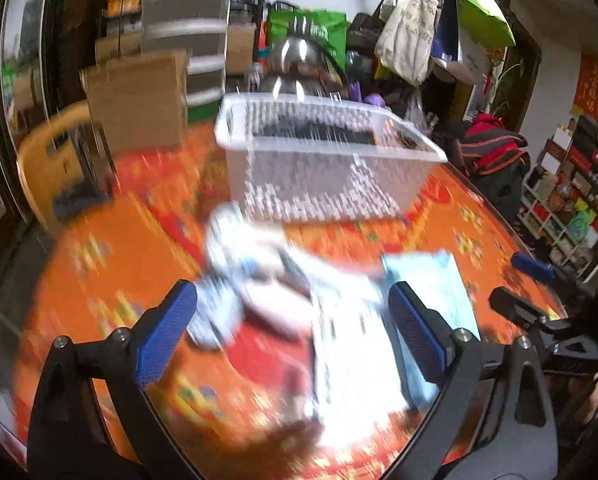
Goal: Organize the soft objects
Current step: 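Grasp the light-blue wet-wipe pack with the right tool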
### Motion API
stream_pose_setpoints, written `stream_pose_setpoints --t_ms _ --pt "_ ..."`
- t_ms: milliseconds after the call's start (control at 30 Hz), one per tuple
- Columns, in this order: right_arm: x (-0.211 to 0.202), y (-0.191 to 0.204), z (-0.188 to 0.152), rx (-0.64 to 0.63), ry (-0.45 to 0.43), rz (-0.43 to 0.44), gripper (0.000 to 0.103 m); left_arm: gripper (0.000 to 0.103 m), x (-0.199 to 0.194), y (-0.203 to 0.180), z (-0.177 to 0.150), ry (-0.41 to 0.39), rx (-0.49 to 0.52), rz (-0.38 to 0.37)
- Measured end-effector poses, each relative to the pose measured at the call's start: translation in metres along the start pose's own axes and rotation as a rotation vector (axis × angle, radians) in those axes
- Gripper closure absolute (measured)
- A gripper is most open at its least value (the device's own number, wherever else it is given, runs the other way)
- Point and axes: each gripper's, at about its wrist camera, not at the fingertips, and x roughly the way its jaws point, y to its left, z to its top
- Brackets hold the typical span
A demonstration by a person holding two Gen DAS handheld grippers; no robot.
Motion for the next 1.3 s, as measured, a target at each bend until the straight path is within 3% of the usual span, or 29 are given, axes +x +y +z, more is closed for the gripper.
stream_pose_setpoints --t_ms 167,267,400,600,867,967,1100,1200,1300 --pt "-0.016 -0.011 -0.061 0.078 0.018 -0.001 0.009 0.007 -0.001 -0.025 -0.047 0.002 0.022 -0.015" --pt "-0.024 -0.015 -0.077 0.109 0.02 0.021 0.012 0.008 0.009 -0.043 -0.062 0.02 0.036 -0.034" --pt "-0.02 -0.014 -0.086 0.112 0.035 0.063 0.019 0.009 0.021 -0.059 -0.074 0.039 0.045 -0.053" --pt "-0.006 -0.018 -0.089 0.12 0.062 0.103 0.04 0.029 0.04 -0.074 -0.079 0.082 0.037 -0.092" --pt "0.005 -0.016 -0.086 0.113 0.095 0.162 0.046 0.031 0.058 -0.087 -0.071 0.099 0.057 -0.155" --pt "0.008 -0.013 -0.085 0.106 0.104 0.182 0.054 0.032 0.064 -0.084 -0.069 0.103 0.032 -0.179" --pt "0.011 -0.008 -0.085 0.092 0.116 0.183 0.058 0.044 0.067 -0.084 -0.068 0.104 0.029 -0.215" --pt "0.012 -0.008 -0.086 0.085 0.122 0.176 0.06 0.065 0.068 -0.088 -0.067 0.108 0.036 -0.267" --pt "0.012 -0.006 -0.086 0.073 0.125 0.163 0.065 0.068 0.067 -0.09 -0.069 0.104 0.039 -0.267"
